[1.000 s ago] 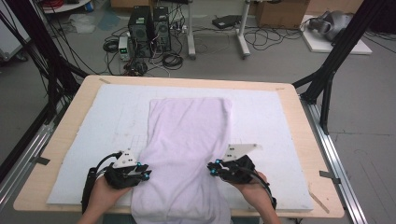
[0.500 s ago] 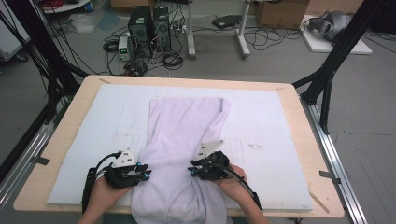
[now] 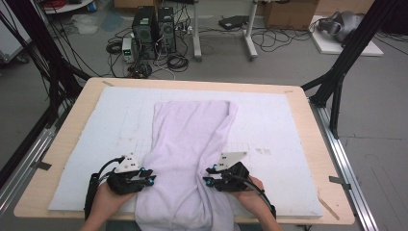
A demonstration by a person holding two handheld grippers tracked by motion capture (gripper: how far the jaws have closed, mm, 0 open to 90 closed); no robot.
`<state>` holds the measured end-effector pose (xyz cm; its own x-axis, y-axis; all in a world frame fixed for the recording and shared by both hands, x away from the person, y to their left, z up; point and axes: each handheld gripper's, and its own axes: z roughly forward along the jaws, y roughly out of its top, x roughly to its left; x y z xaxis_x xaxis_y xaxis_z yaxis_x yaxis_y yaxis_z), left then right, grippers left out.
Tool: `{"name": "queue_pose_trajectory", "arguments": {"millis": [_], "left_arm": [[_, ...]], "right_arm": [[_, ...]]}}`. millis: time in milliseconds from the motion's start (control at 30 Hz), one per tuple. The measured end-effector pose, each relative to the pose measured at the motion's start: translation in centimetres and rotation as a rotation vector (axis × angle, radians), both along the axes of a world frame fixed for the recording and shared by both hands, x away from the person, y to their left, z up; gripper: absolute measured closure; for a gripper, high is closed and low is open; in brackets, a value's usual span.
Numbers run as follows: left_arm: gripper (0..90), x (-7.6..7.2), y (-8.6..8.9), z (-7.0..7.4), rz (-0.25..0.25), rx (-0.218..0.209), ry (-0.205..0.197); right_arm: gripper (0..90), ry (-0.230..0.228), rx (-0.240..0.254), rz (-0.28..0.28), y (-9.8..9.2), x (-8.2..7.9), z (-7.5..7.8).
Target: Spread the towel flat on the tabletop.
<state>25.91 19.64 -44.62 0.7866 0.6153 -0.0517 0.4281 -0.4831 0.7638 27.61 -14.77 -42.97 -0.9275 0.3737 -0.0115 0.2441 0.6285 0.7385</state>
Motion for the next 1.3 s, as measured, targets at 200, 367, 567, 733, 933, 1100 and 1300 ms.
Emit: {"name": "queue_pose_trajectory", "arguments": {"millis": [200,367,567,733,933,1100,1300], "left_arm": [[70.7,0.0,0.0,0.0,0.003,-0.004,-0.001],[70.7,0.0,0.0,-0.1,0.003,-0.004,-0.004],[70.7,-0.1,0.0,-0.1,0.006,-0.006,-0.004],[70.7,-0.1,0.0,-0.1,0.004,-0.004,-0.004],[69.8,-0.1,-0.1,0.0,0.006,-0.005,-0.002],[62.1,-0.4,-0.1,0.2,-0.005,0.032,-0.015],[87.9,-0.5,-0.1,0.4,-0.012,0.059,-0.037]], "right_arm": [[86.9,0.024,-0.042,0.010,0.0,0.3,-0.6],[87.3,0.025,-0.025,-0.007,-1.9,-0.5,0.3],[87.3,0.012,-0.003,-0.052,-5.5,-2.1,1.7],[84.2,0.017,0.024,-0.084,-8.6,-3.4,2.9],[69.3,0.031,0.033,-0.131,-9.3,-2.6,1.8],[68.5,0.077,-0.032,-0.125,-8.4,-2.0,-0.8],[86.9,0.091,-0.010,-0.125,-9.1,-2.1,-1.1]]}}
